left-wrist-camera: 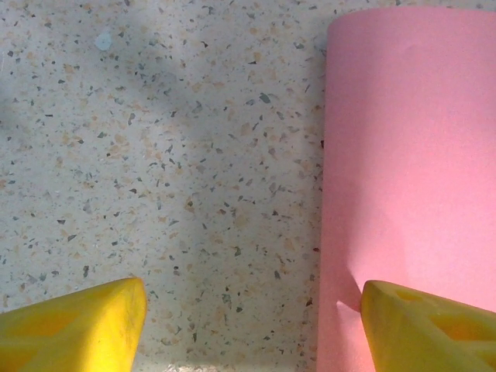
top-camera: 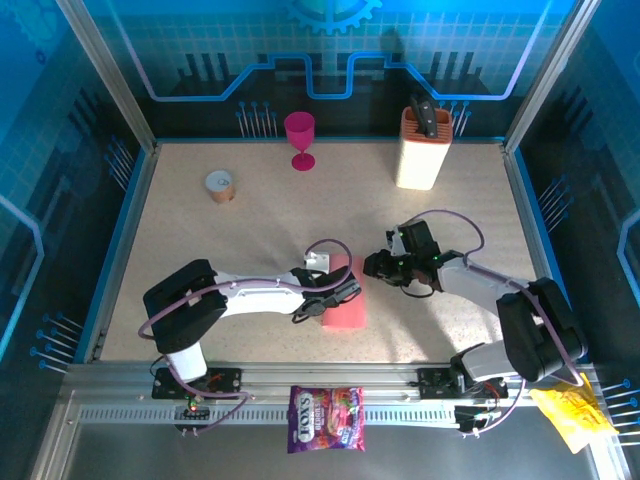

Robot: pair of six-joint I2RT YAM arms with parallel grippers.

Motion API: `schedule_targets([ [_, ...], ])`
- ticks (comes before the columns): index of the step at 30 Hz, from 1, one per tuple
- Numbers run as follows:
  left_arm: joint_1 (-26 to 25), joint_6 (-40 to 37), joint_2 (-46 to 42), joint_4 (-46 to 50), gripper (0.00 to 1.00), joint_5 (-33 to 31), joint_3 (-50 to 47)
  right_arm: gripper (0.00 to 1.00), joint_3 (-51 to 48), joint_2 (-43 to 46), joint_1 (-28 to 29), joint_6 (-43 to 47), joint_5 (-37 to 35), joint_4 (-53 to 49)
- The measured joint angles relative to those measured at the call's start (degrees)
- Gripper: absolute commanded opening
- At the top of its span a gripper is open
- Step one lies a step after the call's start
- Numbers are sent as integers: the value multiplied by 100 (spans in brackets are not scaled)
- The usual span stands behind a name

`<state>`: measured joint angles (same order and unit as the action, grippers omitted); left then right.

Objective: Fold a paper plane with a square sheet of paper (pick it up from the middle)
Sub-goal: First fold the square sheet of paper in half at the center of the table.

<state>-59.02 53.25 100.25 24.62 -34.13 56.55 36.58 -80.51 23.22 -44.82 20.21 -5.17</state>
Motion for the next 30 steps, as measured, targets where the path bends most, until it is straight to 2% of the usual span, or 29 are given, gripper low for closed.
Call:
schedule_targets([
  [2, -2, -2, 0, 0, 75, 0, 4, 25, 0, -37, 13, -11, 2, 42],
  [18, -4, 68, 175, 166, 75, 2, 387, 19, 0, -149, -2, 52, 7, 122],
  [30, -42, 17, 302, 205, 75, 7, 402, 19, -63, -164, -90, 94, 149, 247],
])
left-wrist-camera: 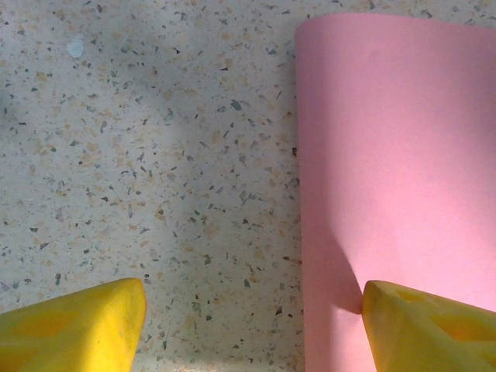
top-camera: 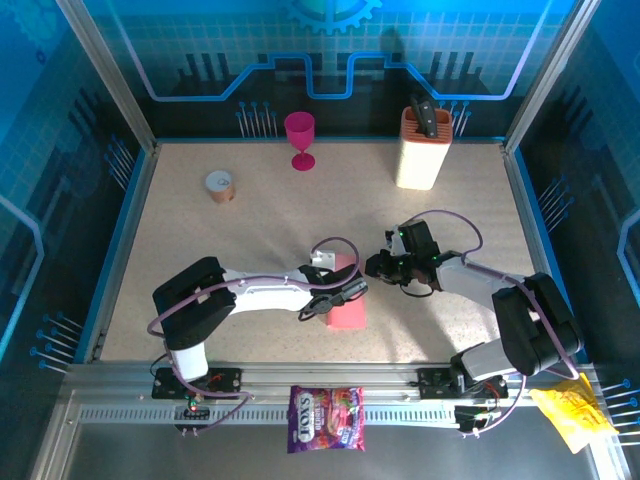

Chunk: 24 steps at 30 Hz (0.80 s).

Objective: Fold a paper plane with a square sheet of paper (pick it up from the middle)
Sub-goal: First fold the square sheet of paper in half at the center of the table.

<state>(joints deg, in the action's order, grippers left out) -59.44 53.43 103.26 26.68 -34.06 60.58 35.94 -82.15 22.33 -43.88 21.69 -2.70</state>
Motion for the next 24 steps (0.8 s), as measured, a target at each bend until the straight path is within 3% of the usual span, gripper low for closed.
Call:
schedule_targets([
  [9, -2, -105, 0, -76, 75, 46, -2, 18, -28, -2, 0, 66, 151, 68],
  [18, -9, -105, 0, -149, 75, 66, -2, 1, -120, -33, -63, -44, 9, 107],
  [24, -9, -105, 0, -155, 75, 66, -22, 0, -459, 354, -376, -286, -380, 68],
])
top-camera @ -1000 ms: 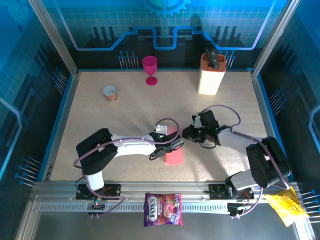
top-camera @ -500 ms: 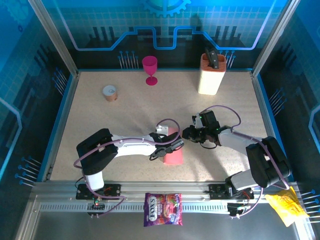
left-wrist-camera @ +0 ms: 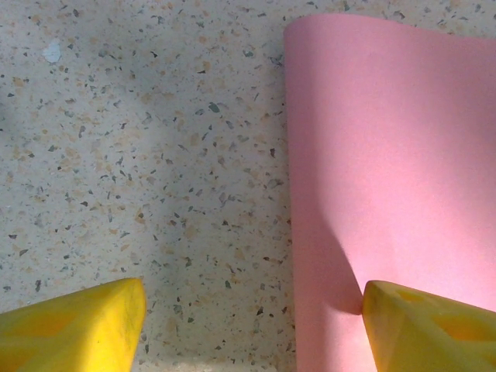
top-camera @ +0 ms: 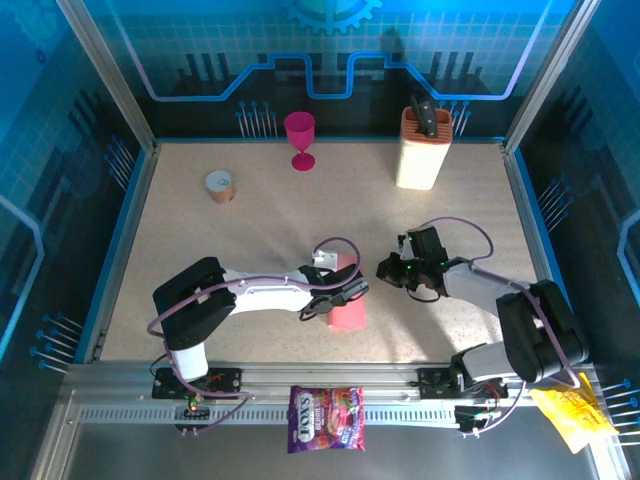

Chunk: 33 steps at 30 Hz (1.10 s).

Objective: Fold a paper plane with a square sheet of paper (pick it up from the middle)
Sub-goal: First fold the square sheet of paper in half at the center of the table, then hold the square sheet of paper at the center of the table.

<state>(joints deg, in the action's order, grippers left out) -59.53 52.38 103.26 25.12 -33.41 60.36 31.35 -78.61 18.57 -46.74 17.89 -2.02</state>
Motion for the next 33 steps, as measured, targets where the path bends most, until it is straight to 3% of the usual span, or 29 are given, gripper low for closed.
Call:
schedule_targets([
  [6, 0, 0, 0, -9, 75, 0, -98, 0, -330, 787, -435, -214, -304, -66],
  [11, 0, 0, 0, -13, 75, 0, -111, 0, -334, 890, -516, -214, -238, -85],
  [20, 0, 2, 0, -13, 76, 0, -109, 0, -334, 614, -492, -203, 138, 90],
  [33, 0, 68, 2, -9, 77, -4, -24, 0, -188, -136, -33, -17, 531, 439],
])
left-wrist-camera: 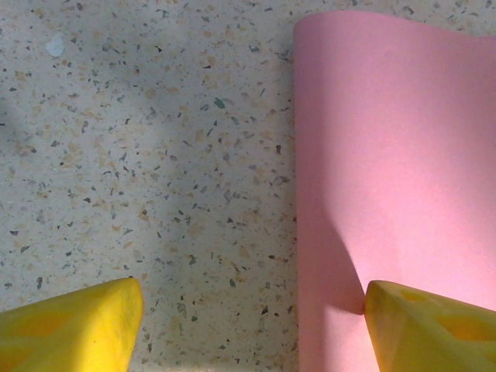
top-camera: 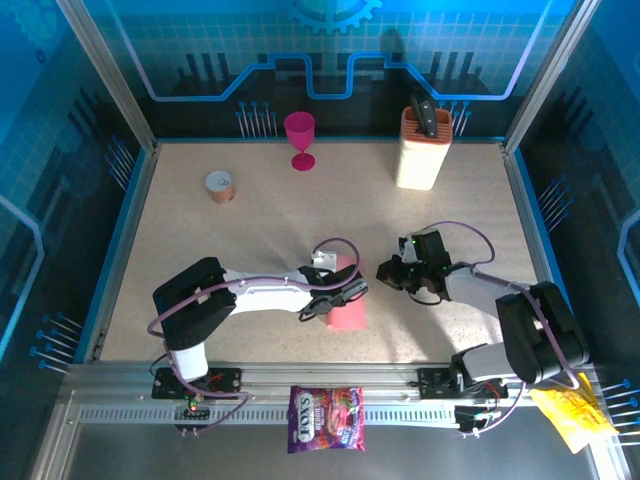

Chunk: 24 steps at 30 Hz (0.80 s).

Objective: Fold a paper plane with a square sheet of paper (pick it up from the middle)
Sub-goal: Hold the square sheet of paper at the center of the table.

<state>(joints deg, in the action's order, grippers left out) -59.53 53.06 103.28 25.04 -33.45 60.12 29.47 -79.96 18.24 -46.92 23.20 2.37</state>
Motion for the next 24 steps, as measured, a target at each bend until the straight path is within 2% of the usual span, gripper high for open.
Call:
schedule_targets([
  [24, 0, 101, 103, 2, 77, 0, 28, 0, 398, -798, 723, 216, 278, 227],
])
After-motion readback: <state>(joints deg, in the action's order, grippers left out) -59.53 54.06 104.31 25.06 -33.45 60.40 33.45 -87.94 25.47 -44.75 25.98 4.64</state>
